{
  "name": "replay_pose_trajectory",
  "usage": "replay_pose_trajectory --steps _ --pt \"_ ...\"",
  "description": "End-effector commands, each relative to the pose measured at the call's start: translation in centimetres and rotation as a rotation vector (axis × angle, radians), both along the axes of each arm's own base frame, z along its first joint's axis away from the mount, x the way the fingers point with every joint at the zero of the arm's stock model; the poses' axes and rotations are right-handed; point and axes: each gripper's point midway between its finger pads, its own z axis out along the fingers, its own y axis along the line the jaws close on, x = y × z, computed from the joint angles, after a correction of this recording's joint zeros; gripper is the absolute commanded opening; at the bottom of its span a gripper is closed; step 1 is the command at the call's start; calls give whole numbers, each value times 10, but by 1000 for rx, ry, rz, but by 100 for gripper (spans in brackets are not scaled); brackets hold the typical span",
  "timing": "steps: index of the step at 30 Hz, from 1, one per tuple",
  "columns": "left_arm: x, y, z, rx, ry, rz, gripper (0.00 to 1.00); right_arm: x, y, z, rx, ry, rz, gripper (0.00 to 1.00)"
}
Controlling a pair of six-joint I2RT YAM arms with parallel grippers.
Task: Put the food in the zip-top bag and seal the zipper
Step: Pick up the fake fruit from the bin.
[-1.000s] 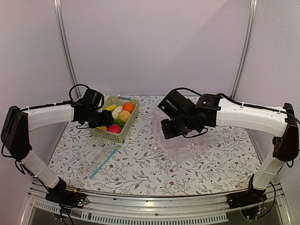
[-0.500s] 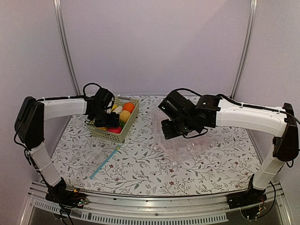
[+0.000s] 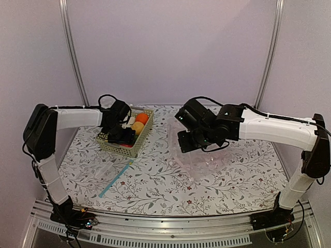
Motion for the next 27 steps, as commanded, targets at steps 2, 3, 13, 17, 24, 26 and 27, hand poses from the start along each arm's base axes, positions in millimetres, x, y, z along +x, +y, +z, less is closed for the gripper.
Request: replay_pose_trajectory --steps 2,3,13,17,24,26,27 --pt "-6 0 -9 37 33 -21 81 0 -2 8 30 -6 3 0" --pt "-6 0 -9 39 33 -21 81 0 -2 8 30 -7 2 0" --pt "-3 1 6 35 -14 -17 72 0 -2 10 37 -7 3 0" --pt "-1 2 20 27 -50 -8 71 0 -1 10 38 -6 5 0" --pt "1 4 64 -29 -177 15 69 0 -1 15 45 -12 8 0" --pt "-1 4 77 -57 -209 20 69 0 -1 17 48 -17 12 0" --pt "-3 3 84 -74 -226 16 68 0 -1 18 48 -17 13 0"
